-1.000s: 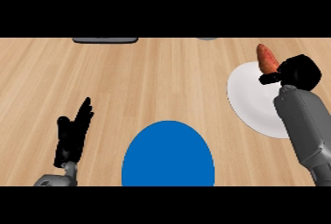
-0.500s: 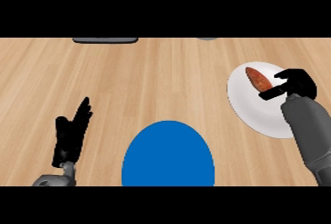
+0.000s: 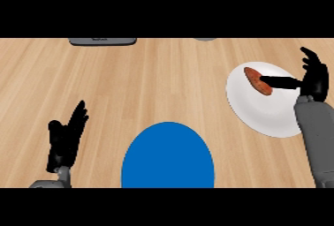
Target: Pick the sweet potato from the plate and place it in the plate
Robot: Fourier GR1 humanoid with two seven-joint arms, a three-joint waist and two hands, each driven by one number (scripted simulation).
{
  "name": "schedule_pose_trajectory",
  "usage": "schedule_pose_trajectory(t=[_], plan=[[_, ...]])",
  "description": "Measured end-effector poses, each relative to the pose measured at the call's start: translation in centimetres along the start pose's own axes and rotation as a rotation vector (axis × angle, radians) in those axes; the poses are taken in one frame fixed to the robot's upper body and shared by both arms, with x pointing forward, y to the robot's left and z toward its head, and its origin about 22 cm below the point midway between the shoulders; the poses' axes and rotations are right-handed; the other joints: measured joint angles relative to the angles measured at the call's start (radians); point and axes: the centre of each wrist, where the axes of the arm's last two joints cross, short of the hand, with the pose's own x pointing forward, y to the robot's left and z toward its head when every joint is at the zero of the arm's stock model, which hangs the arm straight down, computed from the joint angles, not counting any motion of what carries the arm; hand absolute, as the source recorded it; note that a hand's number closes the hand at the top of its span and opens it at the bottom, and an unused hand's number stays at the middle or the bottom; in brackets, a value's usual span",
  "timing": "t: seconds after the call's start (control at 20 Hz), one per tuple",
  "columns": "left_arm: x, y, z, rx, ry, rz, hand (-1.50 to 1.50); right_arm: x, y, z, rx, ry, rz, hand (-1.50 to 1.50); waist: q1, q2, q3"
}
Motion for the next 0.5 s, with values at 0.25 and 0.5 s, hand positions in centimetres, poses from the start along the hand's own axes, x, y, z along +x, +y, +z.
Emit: schedule_pose_trajectory(t=[0.25, 0.5], plan=[[0.1, 0.0, -0.2, 0.003, 0.002, -0.001, 0.0, -3.0, -1.7, 1.3, -0.041, -0.035, -0.205, -1.5, -0.002, 0.001, -0.001], [0.2, -0.6, -0.3, -0.007, 0.001, -0.007, 0.0, -6.0, -2.8, 2.6, -0.028, -0.065, -0.292, -1.5, 0.006, 0.003, -0.001]])
